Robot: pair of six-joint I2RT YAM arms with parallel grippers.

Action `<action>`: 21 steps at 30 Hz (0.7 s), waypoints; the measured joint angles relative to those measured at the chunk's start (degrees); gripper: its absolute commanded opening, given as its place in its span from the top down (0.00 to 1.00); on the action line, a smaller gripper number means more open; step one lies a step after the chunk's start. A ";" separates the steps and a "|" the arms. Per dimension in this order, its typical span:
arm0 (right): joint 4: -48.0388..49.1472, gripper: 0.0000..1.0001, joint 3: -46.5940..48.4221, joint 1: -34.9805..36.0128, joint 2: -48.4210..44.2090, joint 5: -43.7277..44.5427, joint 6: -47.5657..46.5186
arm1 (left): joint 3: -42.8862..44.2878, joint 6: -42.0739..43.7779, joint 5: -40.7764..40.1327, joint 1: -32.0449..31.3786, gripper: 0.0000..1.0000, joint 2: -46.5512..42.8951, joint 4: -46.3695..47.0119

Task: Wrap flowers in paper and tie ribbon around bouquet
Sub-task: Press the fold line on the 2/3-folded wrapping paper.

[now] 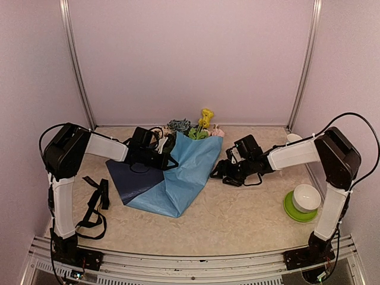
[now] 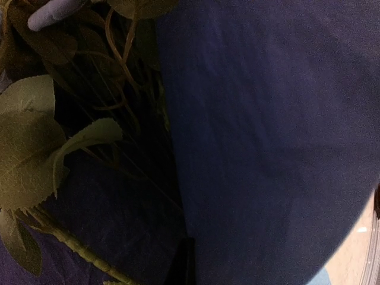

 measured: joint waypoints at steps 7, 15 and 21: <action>2.38 0.35 6.10 -6.03 6.73 -3.41 -0.04 | 0.15 -0.22 0.98 0.09 1.00 1.42 -0.09; 9.01 0.47 10.54 -5.70 13.18 -8.79 3.04 | 0.13 -0.24 0.81 0.09 1.00 1.42 -0.22; 14.99 0.84 11.21 -5.70 16.48 -12.13 6.45 | -0.59 -0.22 0.31 0.09 1.00 1.40 -0.66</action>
